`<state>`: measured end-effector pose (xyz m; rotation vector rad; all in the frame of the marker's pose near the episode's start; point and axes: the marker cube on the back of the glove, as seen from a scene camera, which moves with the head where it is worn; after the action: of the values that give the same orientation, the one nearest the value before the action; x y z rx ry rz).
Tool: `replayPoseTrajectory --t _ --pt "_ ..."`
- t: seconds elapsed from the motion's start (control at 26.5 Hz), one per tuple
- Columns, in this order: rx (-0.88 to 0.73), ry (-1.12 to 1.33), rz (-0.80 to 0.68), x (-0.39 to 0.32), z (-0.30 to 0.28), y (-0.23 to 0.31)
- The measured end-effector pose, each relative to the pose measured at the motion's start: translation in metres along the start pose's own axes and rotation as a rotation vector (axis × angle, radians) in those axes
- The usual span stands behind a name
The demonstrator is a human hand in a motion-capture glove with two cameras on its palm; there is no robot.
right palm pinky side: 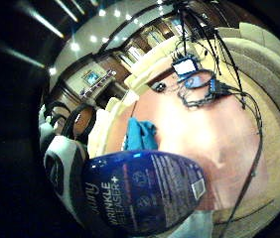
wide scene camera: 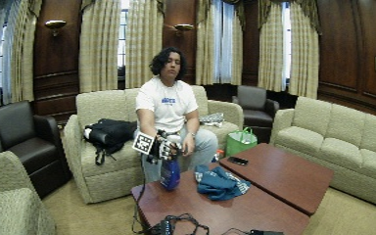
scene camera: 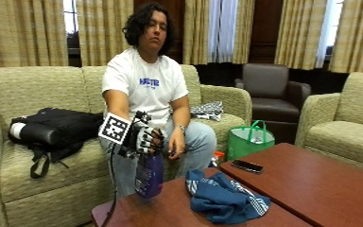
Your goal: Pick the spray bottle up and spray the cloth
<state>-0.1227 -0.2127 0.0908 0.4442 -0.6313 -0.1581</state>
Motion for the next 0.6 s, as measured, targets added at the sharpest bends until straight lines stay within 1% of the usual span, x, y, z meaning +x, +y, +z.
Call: replayPoseTrajectory --t 0.11,0.26,0.45,0.6 --pt "0.02 0.029 -0.038 -0.011 -0.006 -0.003" --pt "-0.024 0.125 0.023 -0.034 -0.01 -0.013" --pt "-0.189 0.313 -0.121 -0.061 -0.006 -0.027" --pt "-0.301 0.504 -0.192 -0.082 0.006 -0.037"
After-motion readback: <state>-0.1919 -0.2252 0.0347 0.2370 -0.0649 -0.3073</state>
